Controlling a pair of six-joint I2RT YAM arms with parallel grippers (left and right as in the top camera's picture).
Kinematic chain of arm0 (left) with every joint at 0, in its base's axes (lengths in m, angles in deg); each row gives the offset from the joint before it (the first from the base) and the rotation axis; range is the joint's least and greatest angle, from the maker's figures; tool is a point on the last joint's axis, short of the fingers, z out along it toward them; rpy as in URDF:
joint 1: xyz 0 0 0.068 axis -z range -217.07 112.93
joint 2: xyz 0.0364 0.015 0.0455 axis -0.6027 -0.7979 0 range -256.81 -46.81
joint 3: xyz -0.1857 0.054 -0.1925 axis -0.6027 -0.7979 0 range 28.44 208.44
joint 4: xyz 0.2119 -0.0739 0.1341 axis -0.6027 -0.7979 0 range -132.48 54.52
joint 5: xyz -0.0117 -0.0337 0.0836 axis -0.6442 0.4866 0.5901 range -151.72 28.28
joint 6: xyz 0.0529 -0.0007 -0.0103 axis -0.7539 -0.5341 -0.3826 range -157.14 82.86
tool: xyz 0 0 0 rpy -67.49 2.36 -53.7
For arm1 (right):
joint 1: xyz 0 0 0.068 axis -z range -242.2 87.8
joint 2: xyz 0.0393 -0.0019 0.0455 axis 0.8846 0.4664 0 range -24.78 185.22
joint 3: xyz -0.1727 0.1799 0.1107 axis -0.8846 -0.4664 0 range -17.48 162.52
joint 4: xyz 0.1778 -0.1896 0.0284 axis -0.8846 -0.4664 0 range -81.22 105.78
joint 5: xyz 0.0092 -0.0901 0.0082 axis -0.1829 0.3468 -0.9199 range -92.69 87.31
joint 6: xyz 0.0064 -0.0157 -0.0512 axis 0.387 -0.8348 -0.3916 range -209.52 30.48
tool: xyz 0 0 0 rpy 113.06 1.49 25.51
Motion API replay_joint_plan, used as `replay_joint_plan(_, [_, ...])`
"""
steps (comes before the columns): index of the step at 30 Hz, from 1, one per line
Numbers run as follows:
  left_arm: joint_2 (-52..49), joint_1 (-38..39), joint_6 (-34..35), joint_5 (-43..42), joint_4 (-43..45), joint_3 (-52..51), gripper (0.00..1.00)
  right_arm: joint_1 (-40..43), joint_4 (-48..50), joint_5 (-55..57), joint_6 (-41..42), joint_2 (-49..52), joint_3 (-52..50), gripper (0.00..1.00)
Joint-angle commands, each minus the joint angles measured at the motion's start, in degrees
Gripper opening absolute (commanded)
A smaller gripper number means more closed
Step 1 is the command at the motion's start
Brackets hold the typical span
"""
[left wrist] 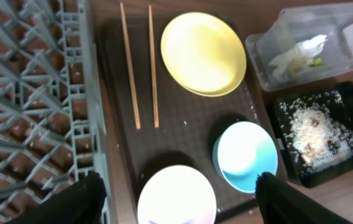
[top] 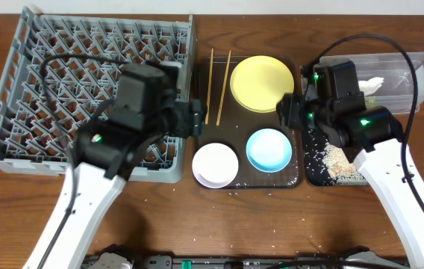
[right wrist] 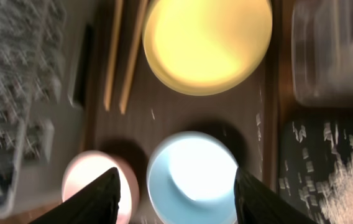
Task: Sort waste into correct bins and load items into the dishwasher
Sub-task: 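Reach the left gripper to the chopsticks and grasp one chopstick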
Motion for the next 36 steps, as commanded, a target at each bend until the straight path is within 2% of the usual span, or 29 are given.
replay_joint_plan(1, [-3.91, 2.47, 0.28, 3.58, 2.71, 1.22, 0.71, 0.24, -5.38, 0.50, -2.89, 0.07, 0.74, 0.46])
replay_joint_plan(2, [-5.22, 3.15, 0.28, 4.46, 3.56, 1.22, 0.69, 0.26, -7.19, 1.57, -2.89, 0.07, 0.74, 0.41])
replay_joint_plan(3, [-7.58, 4.42, 0.33, 6.51, 4.79, 1.22, 0.62, 0.26, -9.53, 2.45, -2.86, 0.07, 0.70, 0.26])
replay_joint_plan(5, [-10.27, 5.81, 0.31, 9.44, 6.21, 1.22, 0.61, 0.26, -11.65, 3.10, -2.27, 0.07, 0.68, 0.13])
replay_joint_plan(9, [-16.41, 8.50, 0.07, 12.48, 9.57, 1.22, 0.61, 2.19, -14.21, 9.25, 3.19, -0.04, 0.68, 0.10])
replay_joint_plan(13, [-21.99, 9.84, -2.64, 12.50, 12.50, 1.22, 0.61, 11.32, -13.94, 5.84, 2.71, -0.96, 0.70, 0.10])
replay_joint_plan(15, [-24.28, 9.84, -3.80, 13.99, 13.20, 1.22, 0.61, 15.96, -13.66, 1.64, 0.31, -1.64, 0.70, 0.22])
replay_joint_plan(16, [-25.64, 9.79, -3.80, 15.98, 14.01, 1.22, 0.61, 18.93, -13.73, -0.50, -0.11, -1.90, 0.70, 0.41])
replay_joint_plan(18, [-27.65, 9.66, -3.80, 18.97, 15.85, 1.22, 0.61, 21.86, -13.99, -1.64, -0.07, -1.90, 0.70, 0.73])
replay_joint_plan(20, [-29.77, 9.35, -3.80, 19.98, 18.45, 1.20, 0.61, 23.23, -14.29, -1.60, -0.07, -1.90, 0.70, 0.99])
replay_joint_plan(24, [-33.81, 9.20, -3.78, 19.50, 23.93, 1.22, 0.59, 23.87, -14.19, -1.60, -0.07, -1.86, 0.70, 0.99])
replay_joint_plan(26, [-35.67, 9.25, -3.78, 19.50, 25.94, 1.22, 0.51, 23.87, -14.19, -1.60, -0.09, -1.86, 0.68, 0.99])
replay_joint_plan(36, [-44.22, 7.41, -3.78, 19.50, 32.04, 1.22, 0.50, 23.87, -14.19, -1.60, -0.09, -1.86, 0.70, 0.99])
